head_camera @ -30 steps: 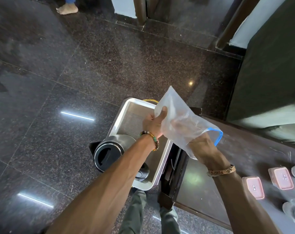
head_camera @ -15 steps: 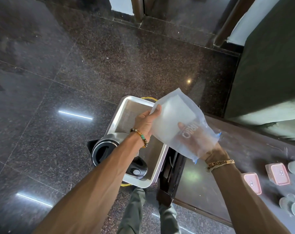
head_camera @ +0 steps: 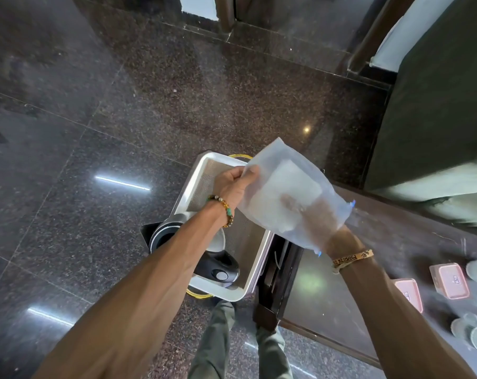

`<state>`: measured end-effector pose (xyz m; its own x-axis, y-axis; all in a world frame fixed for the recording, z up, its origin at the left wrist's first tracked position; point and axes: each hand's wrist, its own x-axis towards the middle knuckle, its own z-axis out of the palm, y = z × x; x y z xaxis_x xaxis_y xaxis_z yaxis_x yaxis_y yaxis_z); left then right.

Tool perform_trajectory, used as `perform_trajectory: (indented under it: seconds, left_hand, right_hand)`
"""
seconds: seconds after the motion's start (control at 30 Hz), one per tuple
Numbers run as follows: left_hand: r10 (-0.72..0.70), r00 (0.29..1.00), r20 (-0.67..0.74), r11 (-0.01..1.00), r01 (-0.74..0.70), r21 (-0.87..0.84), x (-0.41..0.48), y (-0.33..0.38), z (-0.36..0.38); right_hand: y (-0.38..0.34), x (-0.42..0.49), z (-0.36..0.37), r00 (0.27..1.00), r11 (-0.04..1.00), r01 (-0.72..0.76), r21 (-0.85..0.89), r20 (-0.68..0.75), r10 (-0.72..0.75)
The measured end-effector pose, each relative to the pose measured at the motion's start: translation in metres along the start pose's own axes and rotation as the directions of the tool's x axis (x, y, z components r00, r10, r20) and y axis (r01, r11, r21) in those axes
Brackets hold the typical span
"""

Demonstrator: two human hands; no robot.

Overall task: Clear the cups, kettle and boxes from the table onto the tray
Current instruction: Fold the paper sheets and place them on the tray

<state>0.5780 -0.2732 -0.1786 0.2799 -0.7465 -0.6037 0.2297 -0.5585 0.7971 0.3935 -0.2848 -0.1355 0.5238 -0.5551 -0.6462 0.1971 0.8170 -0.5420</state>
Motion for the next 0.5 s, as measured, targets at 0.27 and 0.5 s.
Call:
perform_trajectory:
  seconds: [0.27,0.5]
  left_hand:
    - [0.059,0.985,-0.162,0.998,-0.061,-0.007,0.017,0.002,-0.035]
    - [0.082,0.986,-0.147,0.997,-0.08,0.015,0.027,0.005,-0.047]
  right_hand:
    - [-0.002,-0.023,-0.056,0.751,0.89,0.452,0.058,-0.564,-0.344]
    - [0.004,-0.023,-0.045,0.885,0.907,0.376,0.189,-0.362,-0.292]
